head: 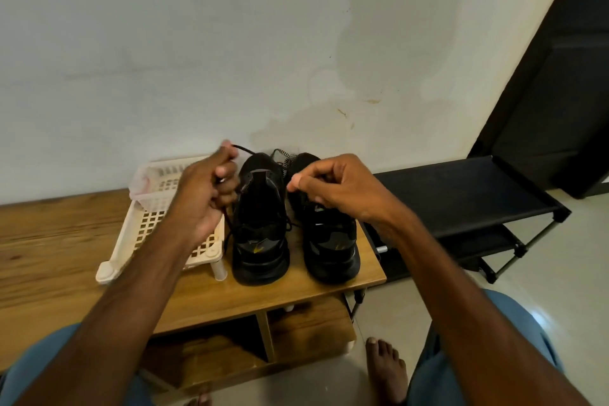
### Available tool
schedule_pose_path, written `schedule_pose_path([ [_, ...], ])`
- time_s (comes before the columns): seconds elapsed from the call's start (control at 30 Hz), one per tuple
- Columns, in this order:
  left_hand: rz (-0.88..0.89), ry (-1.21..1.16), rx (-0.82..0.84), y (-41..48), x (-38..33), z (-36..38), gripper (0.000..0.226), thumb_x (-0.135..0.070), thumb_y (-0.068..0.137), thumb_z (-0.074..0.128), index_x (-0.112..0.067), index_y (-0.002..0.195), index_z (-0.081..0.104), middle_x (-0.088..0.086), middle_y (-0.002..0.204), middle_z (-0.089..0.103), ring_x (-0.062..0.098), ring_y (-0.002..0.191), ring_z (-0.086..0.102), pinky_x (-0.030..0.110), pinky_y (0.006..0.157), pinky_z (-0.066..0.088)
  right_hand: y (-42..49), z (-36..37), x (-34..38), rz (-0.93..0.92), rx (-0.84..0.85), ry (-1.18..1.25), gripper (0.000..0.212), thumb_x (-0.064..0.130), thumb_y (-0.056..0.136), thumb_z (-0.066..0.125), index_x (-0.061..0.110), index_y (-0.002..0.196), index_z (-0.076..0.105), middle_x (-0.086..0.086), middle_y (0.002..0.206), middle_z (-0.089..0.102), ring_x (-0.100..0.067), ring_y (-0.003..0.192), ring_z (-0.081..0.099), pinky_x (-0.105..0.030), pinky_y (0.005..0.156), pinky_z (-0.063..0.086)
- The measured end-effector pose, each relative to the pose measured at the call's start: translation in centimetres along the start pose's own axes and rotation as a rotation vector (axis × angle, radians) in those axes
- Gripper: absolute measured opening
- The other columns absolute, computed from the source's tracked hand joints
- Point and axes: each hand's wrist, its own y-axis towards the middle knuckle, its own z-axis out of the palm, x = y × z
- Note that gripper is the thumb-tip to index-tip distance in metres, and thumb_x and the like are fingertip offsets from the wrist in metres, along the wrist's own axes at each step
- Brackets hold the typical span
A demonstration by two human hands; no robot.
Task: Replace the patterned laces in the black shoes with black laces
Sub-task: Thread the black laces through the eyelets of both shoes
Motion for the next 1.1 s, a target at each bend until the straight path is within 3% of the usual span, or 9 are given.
schedule_pose_path([
  [0.17,-0.117,-0.638,-0.334,2.3,-0.8,-6.3,0.040,-0.013,0.105,0.040,-0.021,0.071,0.058,-0.011,0.052,0.049,0.008,0.038,0.024,0.022,0.036,0.018,-0.7,-2.9,0.6,0.035,-0.172,0.574,0.030,0.039,0.099,0.060,0.019,0.079,0.069,0.009,0.057,0.040,-0.008,0.050,0.027,-0.026,0.050,0.018],
  [0.3,-0.169,-0.604,-0.389,2.6,0.4,-6.2,0.031,-0.012,0.106,0.038,-0.018,0.083,0.059,-0.013,0.056,0.054,0.007,0.036,0.026,0.022,0.037,0.019,-0.7,-3.8,0.5,0.000,-0.242,0.945,0.030,0.040,0.105,0.051,0.023,0.081,0.059,0.011,0.060,0.036,-0.005,0.049,0.024,-0.023,0.048,0.015],
  [0.4,-0.128,-0.329,-0.218,1.5,1.3,-2.8,0.020,-0.028,0.102,0.054,-0.014,0.109,0.066,-0.012,0.071,0.057,0.005,0.045,0.027,0.018,0.041,0.018,-0.7,-3.1,0.1,0.010,-0.188,0.706,0.030,0.040,0.104,0.053,0.020,0.086,0.066,0.008,0.062,0.038,-0.007,0.051,0.024,-0.023,0.047,0.017],
  [0.47,-0.081,-0.087,-0.059,0.5,1.8,0.1,0.038,-0.039,0.095,0.064,-0.014,0.123,0.068,-0.012,0.084,0.060,0.003,0.053,0.028,0.016,0.044,0.019,-0.7,-2.1,0.3,0.030,-0.138,0.466,0.032,0.041,0.104,0.052,0.019,0.094,0.074,0.004,0.062,0.040,-0.010,0.052,0.025,-0.027,0.048,0.016],
  [0.6,0.031,0.323,0.200,-1.7,2.5,4.8,0.037,-0.040,0.094,0.064,-0.027,0.129,0.067,-0.012,0.100,0.070,0.004,0.057,0.037,0.013,0.042,0.024,-0.8,-0.2,1.0,0.010,0.008,0.230,0.031,0.033,0.109,0.047,0.033,0.102,0.077,-0.003,0.064,0.044,-0.011,0.050,0.030,-0.024,0.046,0.021],
  [0.73,0.135,0.484,0.172,-2.2,3.2,5.1,0.023,-0.023,0.100,0.062,-0.015,0.119,0.071,-0.010,0.075,0.070,-0.003,0.049,0.049,0.009,0.047,0.035,-0.5,-0.4,1.0,0.044,0.024,0.161,0.033,0.021,0.111,0.042,0.008,0.125,0.069,0.001,0.058,0.039,-0.005,0.047,0.030,-0.016,0.043,0.025],
  [0.83,0.119,0.594,0.151,-1.9,2.9,4.3,0.025,-0.034,0.099,0.062,-0.015,0.102,0.078,-0.009,0.074,0.067,-0.001,0.052,0.045,0.011,0.049,0.034,-0.7,-0.9,0.7,0.042,-0.048,0.132,0.030,0.017,0.109,0.045,0.005,0.122,0.070,0.008,0.055,0.041,-0.002,0.045,0.032,-0.014,0.042,0.027],
  [1.0,0.032,0.262,-0.175,-0.2,0.9,0.8,0.027,-0.038,0.099,0.061,-0.016,0.095,0.076,-0.010,0.075,0.062,0.001,0.048,0.035,0.012,0.039,0.023,-0.2,-1.8,-0.2,0.080,-0.256,0.137,0.021,0.019,0.106,0.054,0.012,0.118,0.070,0.002,0.058,0.049,-0.004,0.047,0.041,-0.016,0.046,0.035],
  [1.1,0.054,0.257,-0.284,0.4,0.6,-0.9,0.025,-0.038,0.100,0.061,-0.017,0.094,0.074,-0.011,0.075,0.061,0.001,0.048,0.034,0.012,0.039,0.023,-0.3,-2.2,-1.2,0.068,-0.230,-0.125,0.027,0.035,0.102,0.060,0.015,0.097,0.078,0.003,0.056,0.058,-0.013,0.048,0.048,-0.027,0.053,0.047],
])
